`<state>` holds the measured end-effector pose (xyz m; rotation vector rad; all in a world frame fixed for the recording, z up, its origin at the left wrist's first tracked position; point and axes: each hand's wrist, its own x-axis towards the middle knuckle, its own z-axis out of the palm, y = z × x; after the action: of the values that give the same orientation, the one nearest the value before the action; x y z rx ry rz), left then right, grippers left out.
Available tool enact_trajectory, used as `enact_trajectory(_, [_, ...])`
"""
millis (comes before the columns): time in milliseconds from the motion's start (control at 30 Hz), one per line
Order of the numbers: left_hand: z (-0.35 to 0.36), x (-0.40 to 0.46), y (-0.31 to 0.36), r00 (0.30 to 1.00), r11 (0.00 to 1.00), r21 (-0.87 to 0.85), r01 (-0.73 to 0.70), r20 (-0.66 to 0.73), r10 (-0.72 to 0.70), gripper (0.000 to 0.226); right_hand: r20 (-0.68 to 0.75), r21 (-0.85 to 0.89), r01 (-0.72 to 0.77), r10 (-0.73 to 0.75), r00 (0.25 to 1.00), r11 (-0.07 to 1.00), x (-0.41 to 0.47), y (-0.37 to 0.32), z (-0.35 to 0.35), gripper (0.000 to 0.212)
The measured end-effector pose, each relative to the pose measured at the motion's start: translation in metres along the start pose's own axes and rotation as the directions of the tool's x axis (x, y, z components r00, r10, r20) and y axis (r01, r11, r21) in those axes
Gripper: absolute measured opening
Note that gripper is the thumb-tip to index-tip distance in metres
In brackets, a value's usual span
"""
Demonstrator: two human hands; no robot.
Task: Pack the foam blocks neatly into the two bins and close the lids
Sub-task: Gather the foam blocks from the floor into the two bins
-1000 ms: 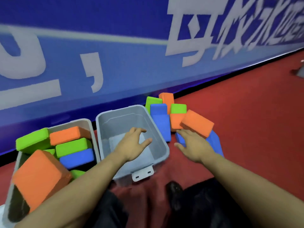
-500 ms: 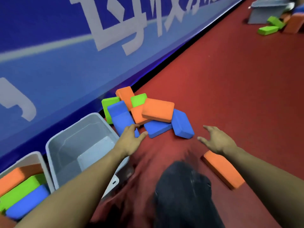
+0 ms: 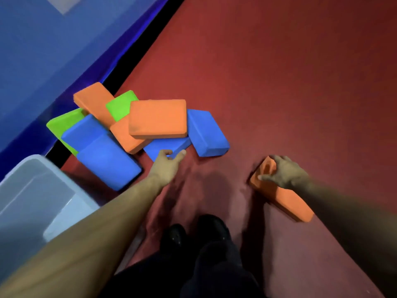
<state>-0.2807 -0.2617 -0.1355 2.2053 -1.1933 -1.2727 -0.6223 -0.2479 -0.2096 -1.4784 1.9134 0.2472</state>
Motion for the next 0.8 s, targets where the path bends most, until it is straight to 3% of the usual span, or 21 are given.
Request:
enact_trajectory(67, [0.012,0.043,-0.008,0.997,0.996,-0.056,0.076,0.025,-0.074,0.088,0.019,-0.018,-0.029,0.029,0.999,0.999,0.028,0.006,0.013,0.108])
enact_trajectory(200, [0.028,0.109,-0.006,0.978,0.913,-0.353,0.205,0.092,-0.184,0.052,-0.036,-0.079,-0.079,0.076,0.996,0.994,0.073,0.020,0.030,0.124])
enact_trajectory(333, [0.040,0.159,-0.009,0.955,0.728,-0.619,0.296,0.174,-0.240,0.075,-0.011,-0.106,-0.103,0.102,0.995,0.989,0.100,0.030,0.042,0.138])
enact_trajectory(467, [0.047,0.184,-0.006,0.967,0.727,-0.638,0.256,0.167,-0.195,0.041,-0.054,-0.088,-0.226,0.222,0.974,0.970,0.101,0.034,0.055,0.151])
enact_trajectory(533, [0.047,0.192,0.000,0.979,0.736,-0.646,0.205,0.125,-0.163,0.037,-0.112,-0.114,-0.238,0.225,0.968,0.965,0.098,0.035,0.059,0.145])
enact_trajectory(600, [0.050,0.198,0.006,0.982,0.679,-0.712,0.179,0.082,-0.172,0.052,-0.158,-0.078,-0.182,0.168,0.973,0.980,0.095,0.035,0.064,0.135])
enact_trajectory(700, [0.050,0.194,0.016,0.981,0.624,-0.766,0.153,0.040,-0.192,0.056,-0.139,0.021,-0.105,0.107,0.984,0.994,0.088,0.033,0.066,0.107])
enact_trajectory(800, [0.040,0.179,0.018,0.977,0.616,-0.776,0.136,0.003,-0.212,0.063,-0.158,0.066,-0.082,0.092,0.983,0.994,0.074,0.028,0.056,0.096])
